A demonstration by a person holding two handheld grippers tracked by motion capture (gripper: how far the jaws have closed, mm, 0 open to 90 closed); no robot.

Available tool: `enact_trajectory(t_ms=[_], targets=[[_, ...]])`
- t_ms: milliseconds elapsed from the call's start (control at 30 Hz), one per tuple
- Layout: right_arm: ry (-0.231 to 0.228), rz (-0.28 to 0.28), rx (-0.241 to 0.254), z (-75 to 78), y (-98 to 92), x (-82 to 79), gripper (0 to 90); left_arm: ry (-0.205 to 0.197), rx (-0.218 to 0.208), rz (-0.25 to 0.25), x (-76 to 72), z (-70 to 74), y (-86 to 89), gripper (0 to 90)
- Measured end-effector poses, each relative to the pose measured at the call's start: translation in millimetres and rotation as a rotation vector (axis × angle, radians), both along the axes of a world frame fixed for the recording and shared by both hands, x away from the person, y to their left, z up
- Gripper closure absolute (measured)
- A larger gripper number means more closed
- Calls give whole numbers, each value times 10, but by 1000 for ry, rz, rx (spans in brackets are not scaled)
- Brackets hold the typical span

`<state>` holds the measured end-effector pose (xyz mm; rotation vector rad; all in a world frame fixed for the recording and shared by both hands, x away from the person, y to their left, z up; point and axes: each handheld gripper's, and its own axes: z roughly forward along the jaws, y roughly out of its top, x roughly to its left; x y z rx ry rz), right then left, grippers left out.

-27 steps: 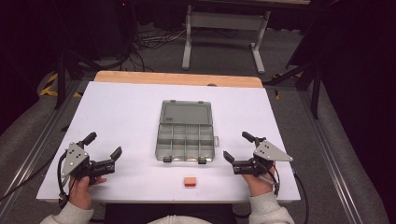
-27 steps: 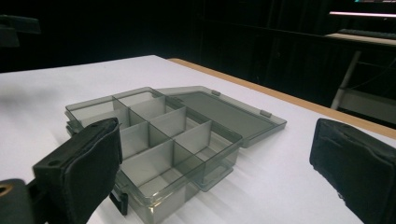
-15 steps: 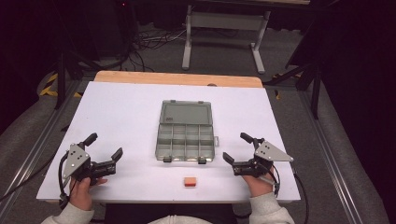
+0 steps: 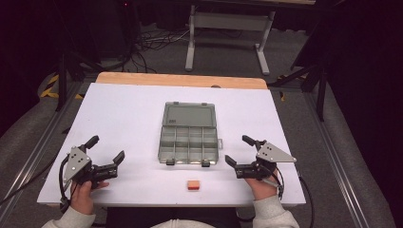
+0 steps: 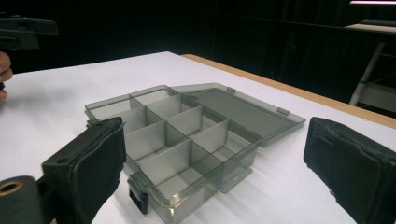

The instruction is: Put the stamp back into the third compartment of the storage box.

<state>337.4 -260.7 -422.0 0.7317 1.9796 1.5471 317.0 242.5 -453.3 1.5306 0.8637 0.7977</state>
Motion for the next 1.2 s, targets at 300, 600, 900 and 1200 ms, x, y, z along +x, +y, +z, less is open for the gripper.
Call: enact_trajectory(t_ms=[300, 600, 900, 1200], targets=[[40, 79, -41, 122, 147, 74, 71, 1, 2, -4, 1, 4, -10, 6], [44, 133, -55, 190, 313, 112, 72, 3, 2, -6, 6, 0, -16, 7], [43, 197, -70, 240, 524, 145, 74, 2, 4, -9, 10, 4, -14, 7], [48, 247, -78, 280, 684, 155, 95, 0, 10, -11, 7, 7, -15, 7]])
